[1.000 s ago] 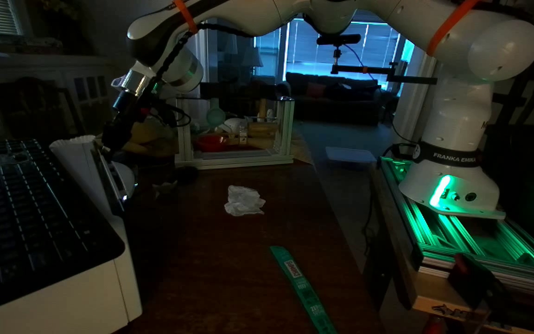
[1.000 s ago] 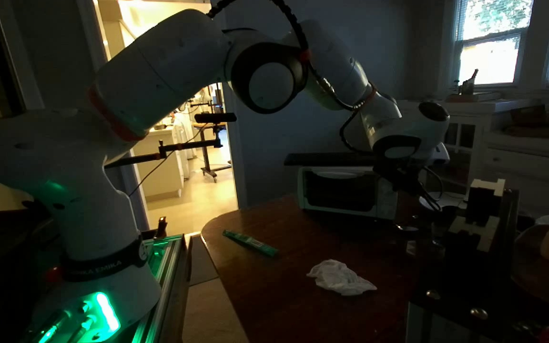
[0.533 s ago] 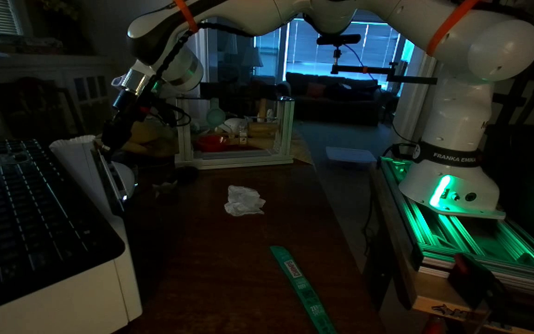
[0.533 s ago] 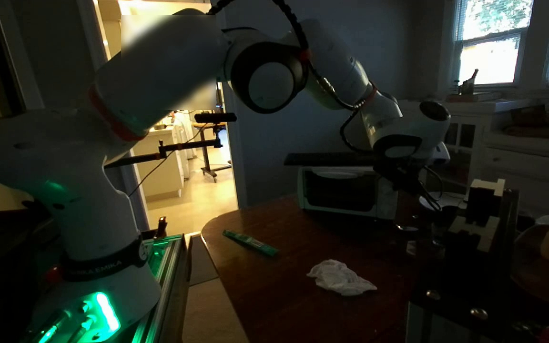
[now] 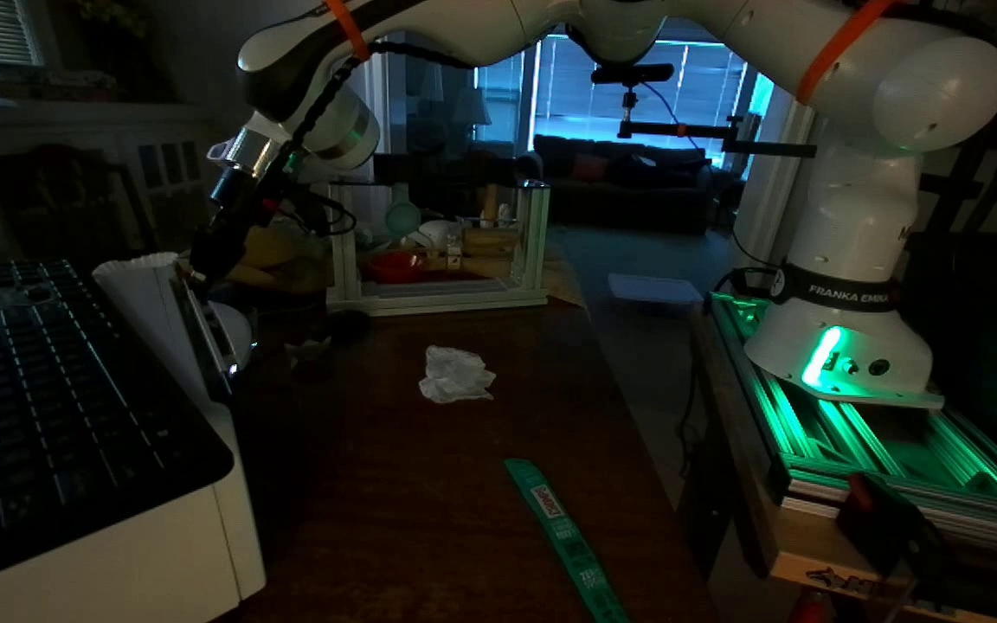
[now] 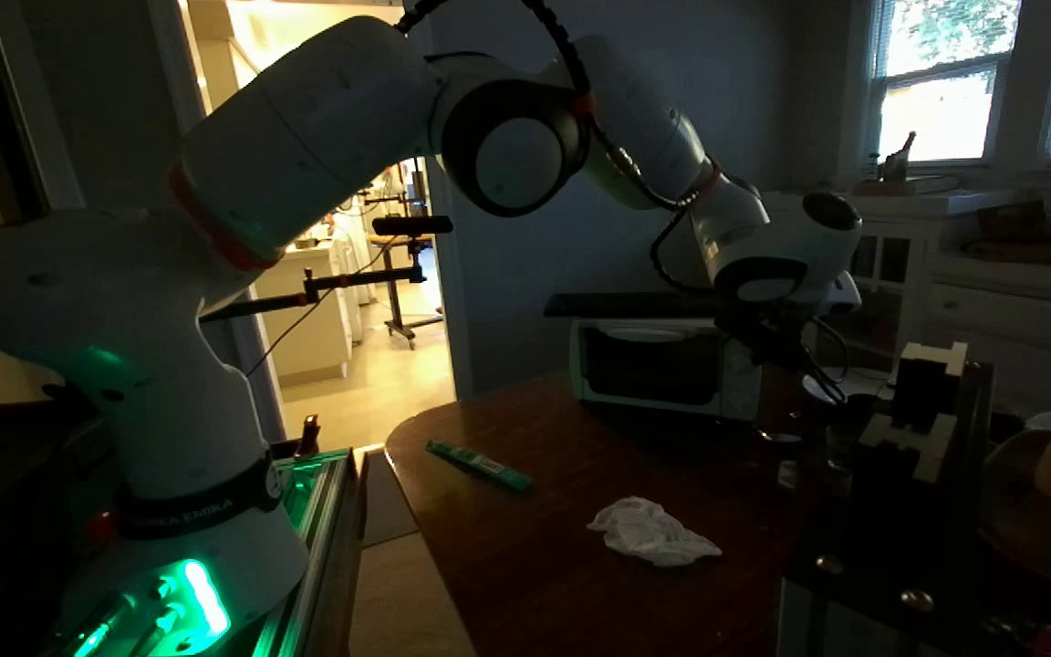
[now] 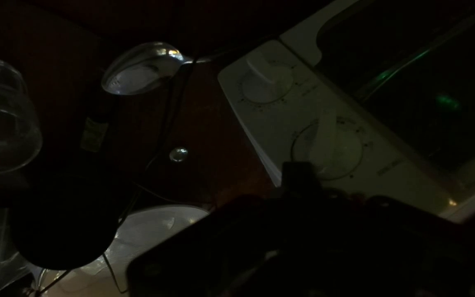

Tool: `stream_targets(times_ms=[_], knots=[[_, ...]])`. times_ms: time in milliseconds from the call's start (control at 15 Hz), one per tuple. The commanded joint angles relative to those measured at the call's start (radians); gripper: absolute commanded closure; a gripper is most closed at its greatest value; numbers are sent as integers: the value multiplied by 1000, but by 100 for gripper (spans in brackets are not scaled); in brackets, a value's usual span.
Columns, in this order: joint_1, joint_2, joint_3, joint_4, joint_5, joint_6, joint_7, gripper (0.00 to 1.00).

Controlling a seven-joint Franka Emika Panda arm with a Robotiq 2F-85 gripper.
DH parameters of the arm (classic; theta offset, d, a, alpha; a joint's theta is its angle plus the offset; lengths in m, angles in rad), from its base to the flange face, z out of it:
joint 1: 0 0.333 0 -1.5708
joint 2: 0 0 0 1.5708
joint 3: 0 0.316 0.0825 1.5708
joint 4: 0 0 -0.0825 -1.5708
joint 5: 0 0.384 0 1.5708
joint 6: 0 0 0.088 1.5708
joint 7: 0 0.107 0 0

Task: Turn the topmost knob on the white oven.

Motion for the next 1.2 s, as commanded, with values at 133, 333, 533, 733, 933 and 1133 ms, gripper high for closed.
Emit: stream_targets(times_ms=[133, 333, 533, 733, 933, 1133], knots=[[8, -29, -27, -27, -30, -26, -24, 100], [9, -32, -38, -27, -44, -26, -29, 100], [7, -34, -38, -27, -53, -46, -47, 100], [9, -32, -34, -23, -52, -76, -69, 100], [12, -27, -31, -17, -43, -76, -89, 100], [11, -25, -29, -15, -40, -74, -103, 100]])
